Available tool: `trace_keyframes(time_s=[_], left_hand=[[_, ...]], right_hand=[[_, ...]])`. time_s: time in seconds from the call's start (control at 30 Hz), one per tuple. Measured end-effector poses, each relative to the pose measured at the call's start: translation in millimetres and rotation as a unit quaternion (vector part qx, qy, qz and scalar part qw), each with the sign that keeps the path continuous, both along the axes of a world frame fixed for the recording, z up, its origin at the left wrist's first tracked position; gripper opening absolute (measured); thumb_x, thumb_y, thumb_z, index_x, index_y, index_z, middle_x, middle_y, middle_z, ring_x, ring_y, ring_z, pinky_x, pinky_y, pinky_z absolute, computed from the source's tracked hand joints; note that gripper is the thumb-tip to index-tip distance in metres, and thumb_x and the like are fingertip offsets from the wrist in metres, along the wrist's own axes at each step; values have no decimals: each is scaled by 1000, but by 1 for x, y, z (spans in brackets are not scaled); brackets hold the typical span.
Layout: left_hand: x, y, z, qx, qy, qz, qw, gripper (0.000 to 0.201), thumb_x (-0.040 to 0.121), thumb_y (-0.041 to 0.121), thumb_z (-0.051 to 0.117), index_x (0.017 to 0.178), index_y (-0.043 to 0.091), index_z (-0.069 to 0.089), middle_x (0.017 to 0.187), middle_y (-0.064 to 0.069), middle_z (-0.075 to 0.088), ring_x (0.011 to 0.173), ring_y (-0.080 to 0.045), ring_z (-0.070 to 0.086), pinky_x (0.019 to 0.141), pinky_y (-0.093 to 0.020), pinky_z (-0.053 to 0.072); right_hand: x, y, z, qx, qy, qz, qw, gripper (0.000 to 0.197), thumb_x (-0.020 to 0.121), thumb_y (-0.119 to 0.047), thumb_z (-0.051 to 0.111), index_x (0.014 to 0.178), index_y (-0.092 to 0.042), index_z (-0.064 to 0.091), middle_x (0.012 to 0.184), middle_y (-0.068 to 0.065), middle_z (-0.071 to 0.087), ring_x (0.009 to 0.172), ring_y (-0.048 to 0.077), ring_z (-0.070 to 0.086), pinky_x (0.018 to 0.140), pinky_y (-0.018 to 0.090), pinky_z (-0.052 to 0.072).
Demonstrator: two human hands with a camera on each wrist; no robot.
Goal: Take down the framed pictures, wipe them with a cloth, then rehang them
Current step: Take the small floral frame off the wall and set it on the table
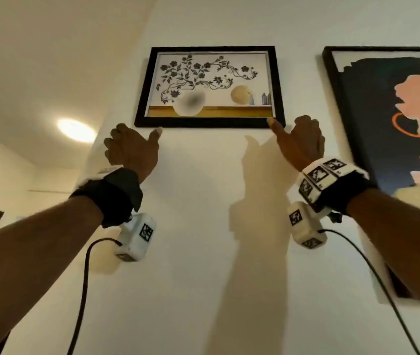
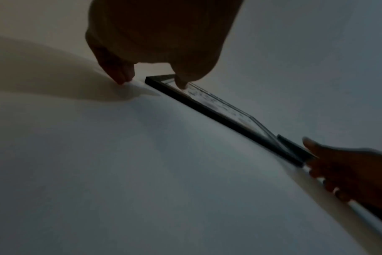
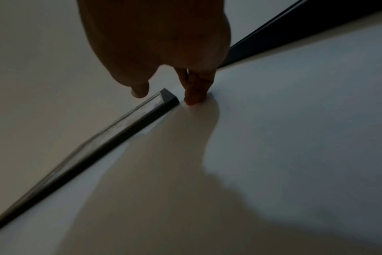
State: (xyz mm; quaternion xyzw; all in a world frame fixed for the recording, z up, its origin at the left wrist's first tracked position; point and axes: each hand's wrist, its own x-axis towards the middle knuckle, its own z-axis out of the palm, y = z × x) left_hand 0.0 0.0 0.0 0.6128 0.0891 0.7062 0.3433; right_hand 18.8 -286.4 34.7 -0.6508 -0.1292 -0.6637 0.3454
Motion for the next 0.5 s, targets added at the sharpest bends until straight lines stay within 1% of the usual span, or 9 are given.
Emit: trace_keyframes(time_s=[0.07,0.13,0.17,0.23,0.3,0.33,0.37,0.43,0.5], left_hand=[[1,3,18,0,-22,-14,1000,84,93,61,46,135,-11,38,138,-26,45,130,-40,40,110,-44,30],[-1,6,40,-11,-39,-56,998,82,93,61,45,134,-10,42,138,-25,45,131,-38,40,112,-45,29],[-1,8,49,-13,-42,-79,996,82,92,62,47,134,-9,43,139,-25,45,131,-38,39,112,-45,29],[4,18,68,-27,-52,-151,987,90,84,68,56,134,-6,43,139,-23,46,130,-37,42,111,-45,33],[6,28,80,-47,-58,-210,975,102,64,76,65,128,-3,50,132,-23,54,120,-38,53,106,-48,42],[7,34,86,-39,-75,-234,969,96,64,71,70,121,-4,52,125,-23,59,112,-36,59,102,-48,46],[6,38,89,-18,-88,-260,961,76,74,57,73,115,-3,52,117,-21,61,101,-32,62,98,-45,50],[-1,38,90,14,-87,-324,942,47,94,25,63,125,-8,50,120,-20,58,92,-21,57,86,-31,53],[-2,39,92,49,-46,-312,948,41,101,17,51,134,-7,46,125,-16,55,95,-20,58,79,-22,49]], right_hand=[[8,0,19,6,-11,27,1000,68,88,-70,47,111,-6,57,116,20,56,107,33,54,93,40,39],[13,1,37,15,-12,57,998,63,83,-75,48,78,-12,53,93,17,55,88,29,54,82,36,42],[15,4,43,16,-13,73,997,64,81,-75,52,74,-12,51,89,17,57,85,29,57,83,35,46],[14,8,48,14,-16,88,996,66,78,-71,62,83,-5,60,90,19,66,87,32,65,87,42,53],[11,6,52,3,-13,84,996,65,75,-62,71,92,1,66,88,18,69,81,30,67,85,43,55],[11,4,53,-3,-2,86,996,63,75,-57,75,93,2,67,86,18,70,76,27,65,83,42,55],[10,3,55,-10,3,86,996,59,75,-53,77,94,3,67,84,17,70,72,26,64,82,41,54],[10,2,59,-9,16,89,996,53,77,-46,78,96,2,67,81,16,69,70,25,64,83,41,55],[9,4,62,-2,15,103,995,48,79,-41,78,97,2,68,78,14,68,72,25,66,87,42,56]])
